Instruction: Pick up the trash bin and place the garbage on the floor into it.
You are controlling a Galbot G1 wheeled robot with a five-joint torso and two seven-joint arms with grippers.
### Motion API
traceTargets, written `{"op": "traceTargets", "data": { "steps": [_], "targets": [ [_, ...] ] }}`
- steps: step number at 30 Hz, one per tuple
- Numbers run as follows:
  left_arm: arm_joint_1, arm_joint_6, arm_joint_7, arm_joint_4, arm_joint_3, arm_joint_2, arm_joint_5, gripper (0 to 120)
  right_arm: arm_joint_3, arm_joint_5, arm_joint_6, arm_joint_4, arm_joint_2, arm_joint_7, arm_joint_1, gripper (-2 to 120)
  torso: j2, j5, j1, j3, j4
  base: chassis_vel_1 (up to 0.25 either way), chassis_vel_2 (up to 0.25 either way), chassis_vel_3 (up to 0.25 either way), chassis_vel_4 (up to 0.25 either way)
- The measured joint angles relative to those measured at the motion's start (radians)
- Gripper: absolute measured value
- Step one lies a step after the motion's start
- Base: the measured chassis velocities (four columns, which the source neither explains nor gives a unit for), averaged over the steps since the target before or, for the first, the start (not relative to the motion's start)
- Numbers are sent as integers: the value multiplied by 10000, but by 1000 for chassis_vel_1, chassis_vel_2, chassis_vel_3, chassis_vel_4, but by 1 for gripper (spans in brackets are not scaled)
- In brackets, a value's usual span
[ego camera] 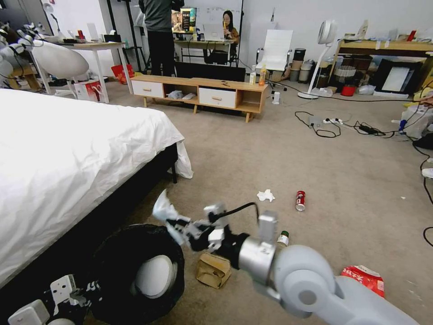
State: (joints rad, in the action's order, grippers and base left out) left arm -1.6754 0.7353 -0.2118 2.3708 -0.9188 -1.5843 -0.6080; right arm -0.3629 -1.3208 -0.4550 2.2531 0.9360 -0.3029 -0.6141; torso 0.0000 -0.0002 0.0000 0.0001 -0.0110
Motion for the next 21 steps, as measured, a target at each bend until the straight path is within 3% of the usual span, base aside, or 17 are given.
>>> {"op": "traceTargets", "data": {
  "steps": [21],
  "targets": [
    [41,0,28,35,-117,148,-85,2,-2186,292,-532,-1367,564,-467,727,0,0,1,0,-1,1,0,0,0,0]
  ]
}}
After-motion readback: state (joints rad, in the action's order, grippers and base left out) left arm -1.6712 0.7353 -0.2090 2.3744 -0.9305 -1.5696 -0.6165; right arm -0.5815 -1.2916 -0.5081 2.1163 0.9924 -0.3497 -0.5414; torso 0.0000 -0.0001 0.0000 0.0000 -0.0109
